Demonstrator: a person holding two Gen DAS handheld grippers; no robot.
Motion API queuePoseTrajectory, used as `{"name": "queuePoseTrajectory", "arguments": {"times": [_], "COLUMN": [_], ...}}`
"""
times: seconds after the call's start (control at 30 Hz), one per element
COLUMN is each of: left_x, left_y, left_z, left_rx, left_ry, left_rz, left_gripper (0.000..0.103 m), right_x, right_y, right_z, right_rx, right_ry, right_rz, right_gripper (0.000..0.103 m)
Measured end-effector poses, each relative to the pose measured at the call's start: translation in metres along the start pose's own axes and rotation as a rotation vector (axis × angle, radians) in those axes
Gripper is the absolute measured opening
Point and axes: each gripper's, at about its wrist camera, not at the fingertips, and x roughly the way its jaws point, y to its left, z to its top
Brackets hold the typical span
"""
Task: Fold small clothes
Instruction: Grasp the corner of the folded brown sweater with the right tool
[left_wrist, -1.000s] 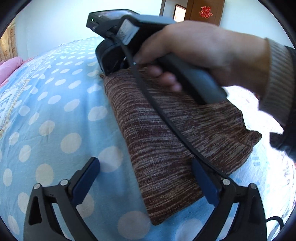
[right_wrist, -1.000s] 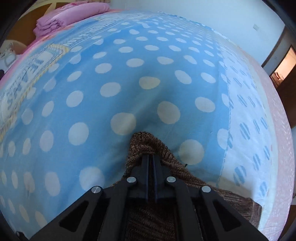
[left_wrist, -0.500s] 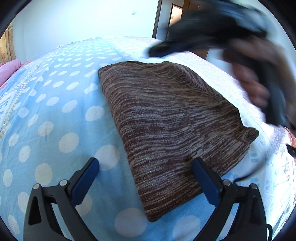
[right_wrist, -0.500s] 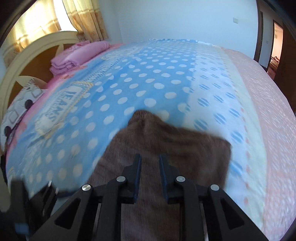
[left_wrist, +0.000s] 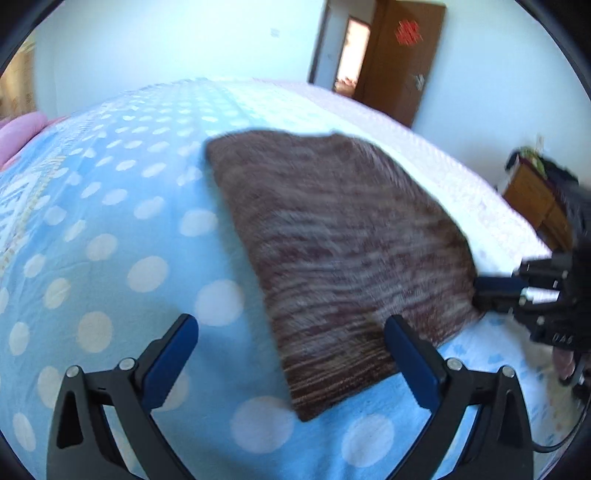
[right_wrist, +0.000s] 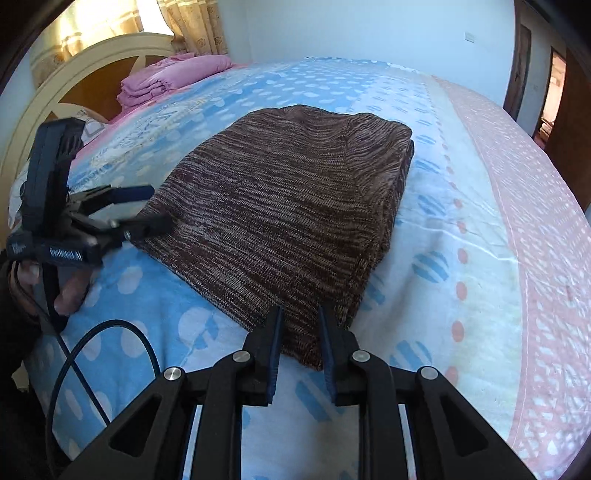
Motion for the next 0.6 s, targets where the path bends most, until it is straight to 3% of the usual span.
{"name": "queuePoseTrajectory", "arguments": {"times": [0.07, 0.13, 0.2, 0.23, 0.4, 0.6], "left_x": [-0.006, -0.016, -0.014, -0.007, 0.024, 0.038], "left_y": [0.011, 0.018, 0.023, 0.023, 0.02, 0.021], "left_z": [0.005, 0.009, 0.018, 0.023, 0.037, 0.033], "left_rx": [-0.039, -0.077, -0.103, -0.106, -0.109, -0.141], "left_ry": [-0.06, -0.107, -0.098, -0.083, -0.019, 0.044], "left_rz": [-0.011, -0.008, -0.013, -0.012, 0.012, 0.0], "left_gripper": [0.103, 0.103, 0.103, 0.103, 0.103, 0.103], "right_x": [-0.004, -0.008, -0.013, -0.015, 0.0, 0.058], "right_y": [-0.003, -0.01, -0.028, -0.04, -0.085, -0.123], "right_z": [0.0, 0.001, 0.008, 0.014, 0.047, 0.08], "right_rx": [-0.02, 0.001, 0.078, 0.128, 0.34, 0.447], "right_ry": [-0.007, -0.032, -0.081, -0.118, -0.202, -0.154], "right_rz": [0.027, 0.083, 0.124, 0.132, 0.176, 0.182], "right_gripper": [0.022, 0.034, 0.06, 0.062, 0.062, 0.062]}}
